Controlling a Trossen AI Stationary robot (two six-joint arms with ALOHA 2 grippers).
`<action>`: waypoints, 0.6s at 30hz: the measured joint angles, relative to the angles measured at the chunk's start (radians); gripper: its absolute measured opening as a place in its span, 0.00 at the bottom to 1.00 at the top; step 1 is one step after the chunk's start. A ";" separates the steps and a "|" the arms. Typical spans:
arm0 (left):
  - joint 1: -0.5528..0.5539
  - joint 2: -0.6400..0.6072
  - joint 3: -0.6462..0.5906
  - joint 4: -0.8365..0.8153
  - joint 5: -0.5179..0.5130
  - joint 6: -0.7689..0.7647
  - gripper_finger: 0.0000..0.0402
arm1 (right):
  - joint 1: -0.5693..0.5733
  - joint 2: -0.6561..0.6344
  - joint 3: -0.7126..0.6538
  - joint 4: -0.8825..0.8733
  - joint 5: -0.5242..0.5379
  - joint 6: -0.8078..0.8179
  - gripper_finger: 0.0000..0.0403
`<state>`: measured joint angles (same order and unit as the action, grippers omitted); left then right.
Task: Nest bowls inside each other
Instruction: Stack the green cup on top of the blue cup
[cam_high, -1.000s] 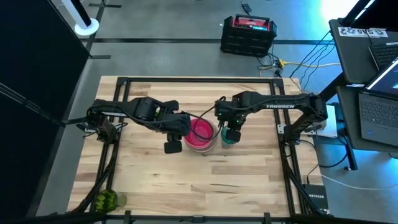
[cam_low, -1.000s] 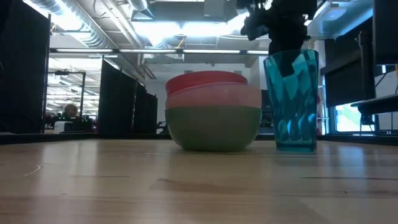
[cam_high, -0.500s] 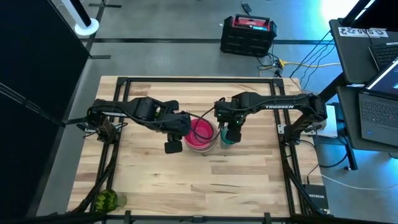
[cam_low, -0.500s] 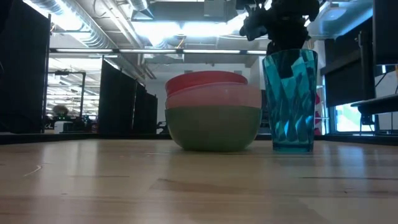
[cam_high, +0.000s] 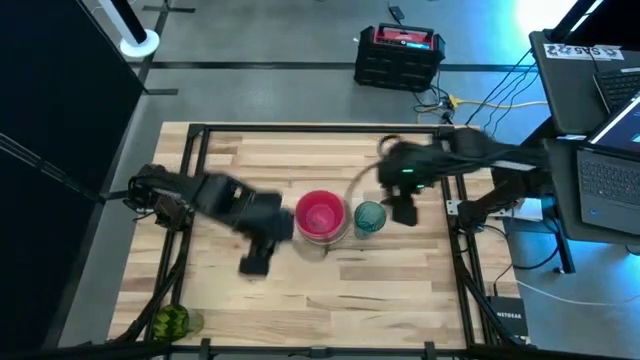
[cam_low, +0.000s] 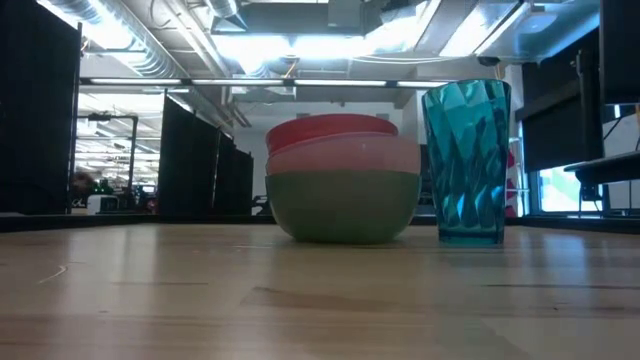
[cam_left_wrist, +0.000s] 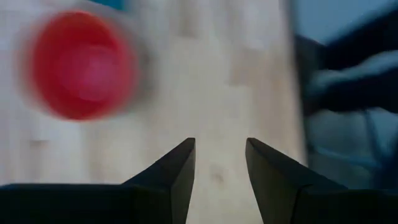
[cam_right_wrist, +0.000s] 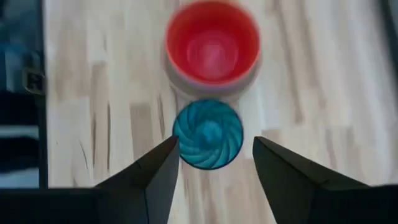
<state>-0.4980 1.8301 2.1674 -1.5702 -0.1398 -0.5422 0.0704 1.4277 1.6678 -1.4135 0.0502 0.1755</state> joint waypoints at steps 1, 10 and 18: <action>-0.039 -0.001 -0.007 0.000 0.022 -0.046 0.32 | 0.017 -0.024 0.008 0.005 0.014 0.004 0.45; -0.395 -0.011 -0.074 -0.001 0.190 -0.545 0.32 | 0.147 -0.219 0.046 0.056 0.124 0.028 0.48; -0.561 -0.013 -0.206 -0.001 0.181 -0.552 0.32 | 0.146 -0.245 -0.013 0.178 0.093 -0.023 0.48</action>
<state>-1.0588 1.8175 1.9612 -1.5707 0.0414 -1.0937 0.2161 1.1828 1.6550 -1.2352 0.1431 0.1524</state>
